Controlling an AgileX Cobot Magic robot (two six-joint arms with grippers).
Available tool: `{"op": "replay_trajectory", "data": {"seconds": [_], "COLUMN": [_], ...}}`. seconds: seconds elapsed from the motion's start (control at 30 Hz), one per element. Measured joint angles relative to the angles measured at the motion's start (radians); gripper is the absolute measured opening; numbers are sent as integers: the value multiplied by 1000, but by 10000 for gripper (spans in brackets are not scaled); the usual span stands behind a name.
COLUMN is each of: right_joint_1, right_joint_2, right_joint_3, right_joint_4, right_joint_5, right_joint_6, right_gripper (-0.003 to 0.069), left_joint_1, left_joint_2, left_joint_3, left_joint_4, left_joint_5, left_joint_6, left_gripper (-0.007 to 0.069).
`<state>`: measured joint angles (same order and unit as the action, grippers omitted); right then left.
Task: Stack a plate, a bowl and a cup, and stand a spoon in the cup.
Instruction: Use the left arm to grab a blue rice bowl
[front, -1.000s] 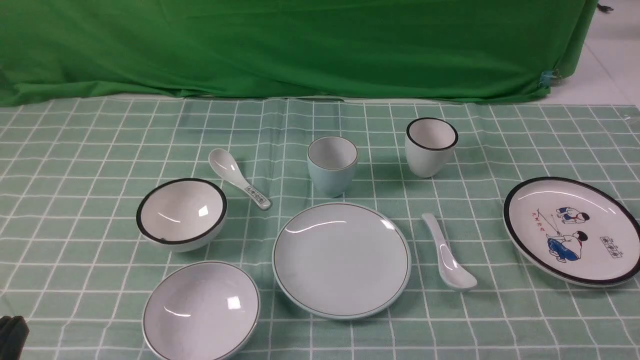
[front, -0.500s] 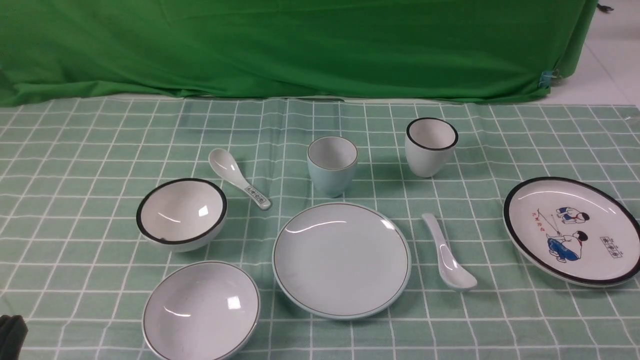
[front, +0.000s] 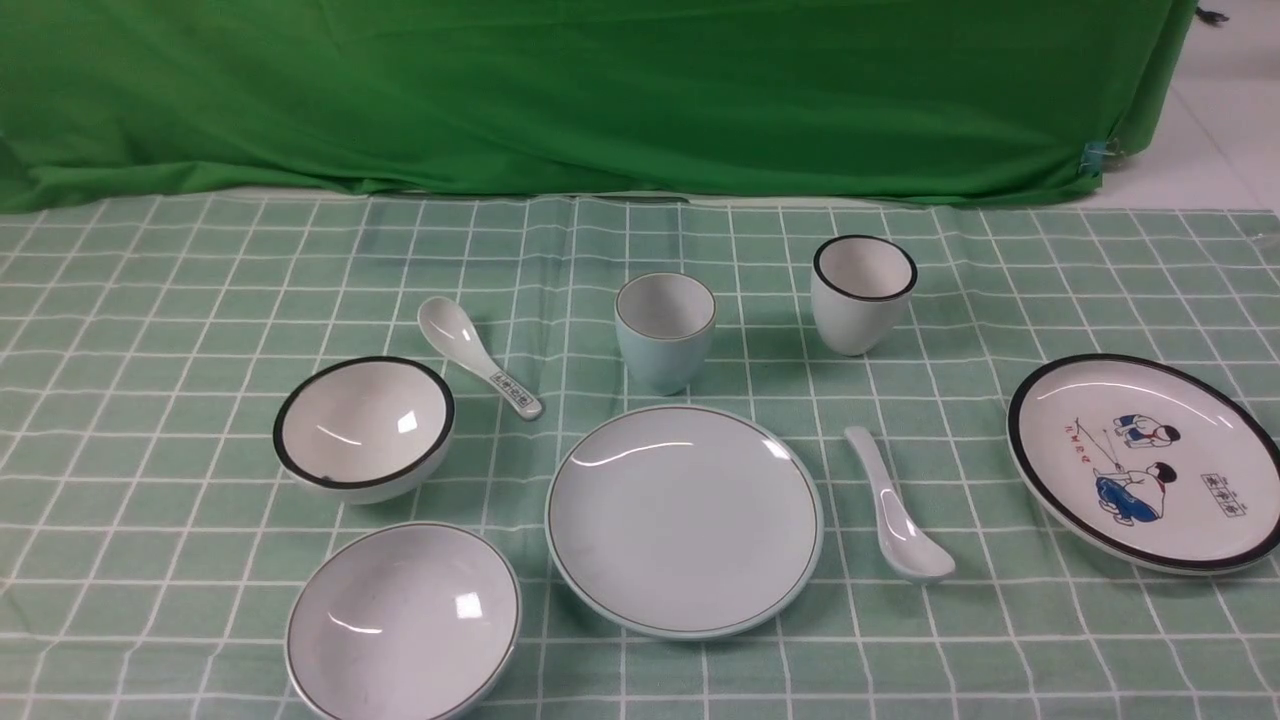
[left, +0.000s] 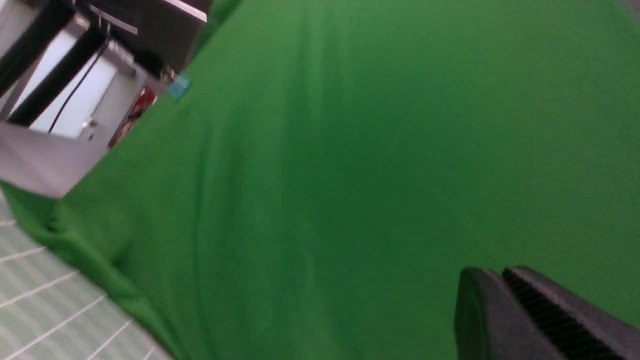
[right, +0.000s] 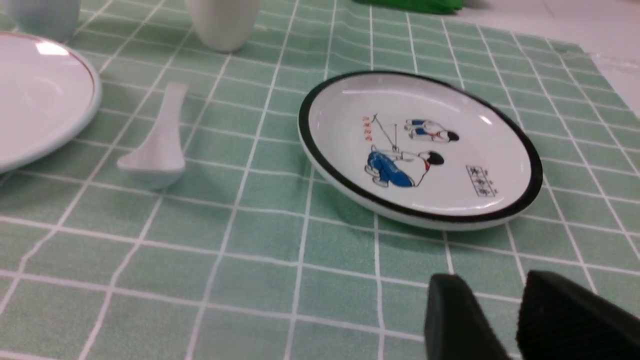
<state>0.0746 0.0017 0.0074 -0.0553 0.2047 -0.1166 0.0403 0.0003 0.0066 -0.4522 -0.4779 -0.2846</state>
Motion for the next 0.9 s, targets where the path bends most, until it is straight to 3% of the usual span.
{"op": "replay_trajectory", "data": {"seconds": [0.1,0.17,0.23,0.27,0.37,0.5,0.53,0.6,0.67,0.7,0.73,0.8,0.83,0.9], "right_joint_1": [0,0,0,0,-1,-1,-1,-1,1,6,20,53,60,114], "right_joint_2": [0,0,0,0,0,0,0,0,2,7,34,121,142,298], "right_joint_3": [0,0,0,0,0,0,0,-2,-37,-64,-151,-325,-358,-558], "right_joint_4": [72,134,167,176,182,186,187,188,182,175,161,148,147,145], "right_joint_5": [-72,-195,-301,-353,-424,-481,-489,-527,-481,-429,-309,-96,-77,184], "right_joint_6": [81,214,364,436,501,493,493,494,501,501,486,442,437,383], "right_gripper": [239,239,239,239,239,239,239,235,213,192,139,56,51,30], "left_joint_1": [0,0,0,0,0,0,0,0,0,0,0,0,0,-6], "left_joint_2": [0,0,0,-1,40,245,289,462,606,653,772,916,928,1050], "left_joint_3": [0,-2,-51,-113,-282,-616,-645,-783,-855,-871,-890,-893,-893,-893], "left_joint_4": [37,90,112,122,152,236,241,249,248,246,241,225,219,175], "left_joint_5": [-150,-237,-206,-133,108,610,667,973,1200,1236,1350,1426,1429,1437], "left_joint_6": [-94,-145,-181,-193,-171,-96,-84,33,139,171,236,295,306,368], "left_gripper": [17,17,17,17,17,17,17,17,17,17,17,15,13,5]}}
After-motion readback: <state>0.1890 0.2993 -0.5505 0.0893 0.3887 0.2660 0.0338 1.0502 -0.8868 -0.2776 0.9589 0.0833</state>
